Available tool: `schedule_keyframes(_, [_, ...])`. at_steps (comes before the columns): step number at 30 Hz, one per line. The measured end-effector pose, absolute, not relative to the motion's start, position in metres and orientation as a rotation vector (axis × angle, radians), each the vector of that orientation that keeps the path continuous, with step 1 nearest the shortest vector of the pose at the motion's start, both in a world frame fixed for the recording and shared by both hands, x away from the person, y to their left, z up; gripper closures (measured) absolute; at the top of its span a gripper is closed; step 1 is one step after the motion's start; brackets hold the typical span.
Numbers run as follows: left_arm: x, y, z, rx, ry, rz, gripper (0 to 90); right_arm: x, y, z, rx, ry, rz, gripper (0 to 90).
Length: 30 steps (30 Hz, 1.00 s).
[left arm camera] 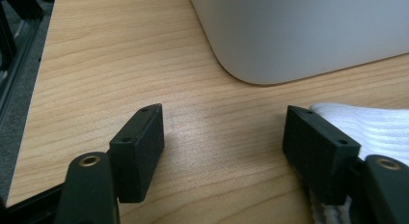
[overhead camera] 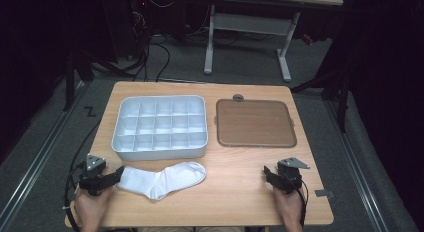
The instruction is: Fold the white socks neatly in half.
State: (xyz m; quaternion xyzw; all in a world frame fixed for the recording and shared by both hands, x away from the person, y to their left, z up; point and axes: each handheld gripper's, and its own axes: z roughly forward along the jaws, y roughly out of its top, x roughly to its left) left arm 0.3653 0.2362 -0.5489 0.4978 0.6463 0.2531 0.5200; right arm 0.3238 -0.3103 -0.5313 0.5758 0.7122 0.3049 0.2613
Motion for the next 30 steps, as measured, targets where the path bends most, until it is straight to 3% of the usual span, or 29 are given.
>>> schedule_keyframes(30, [0.3650, 0.2340, -0.5491, 1.193, 1.554, 0.613, 29.6, 0.3240, -0.3091, -0.5312, 1.562, 1.931, 0.817, 39.7])
